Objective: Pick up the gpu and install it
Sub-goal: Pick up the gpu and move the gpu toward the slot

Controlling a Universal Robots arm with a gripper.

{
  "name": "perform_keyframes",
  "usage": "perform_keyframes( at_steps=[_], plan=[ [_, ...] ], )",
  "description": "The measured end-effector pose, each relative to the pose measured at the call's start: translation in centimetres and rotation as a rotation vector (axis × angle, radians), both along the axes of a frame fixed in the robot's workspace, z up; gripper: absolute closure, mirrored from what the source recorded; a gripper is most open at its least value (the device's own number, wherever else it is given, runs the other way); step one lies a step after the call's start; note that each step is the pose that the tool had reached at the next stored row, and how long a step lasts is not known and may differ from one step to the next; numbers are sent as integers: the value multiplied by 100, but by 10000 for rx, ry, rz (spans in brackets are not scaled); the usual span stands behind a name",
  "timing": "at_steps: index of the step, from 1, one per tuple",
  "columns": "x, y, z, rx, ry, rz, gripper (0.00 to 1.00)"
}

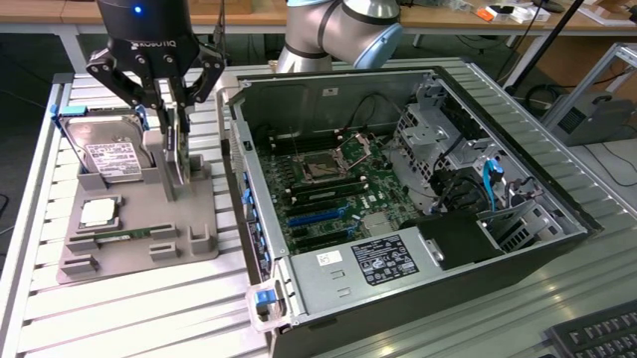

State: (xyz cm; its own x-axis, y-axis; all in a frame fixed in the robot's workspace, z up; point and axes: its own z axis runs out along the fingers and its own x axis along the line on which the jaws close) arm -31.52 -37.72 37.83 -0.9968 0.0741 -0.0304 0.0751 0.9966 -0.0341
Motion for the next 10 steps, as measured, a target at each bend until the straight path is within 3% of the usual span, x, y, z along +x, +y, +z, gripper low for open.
perform_keyframes(
  at_steps=[10],
  plan=[
    [0,0,30,0,0,0,73]
  ],
)
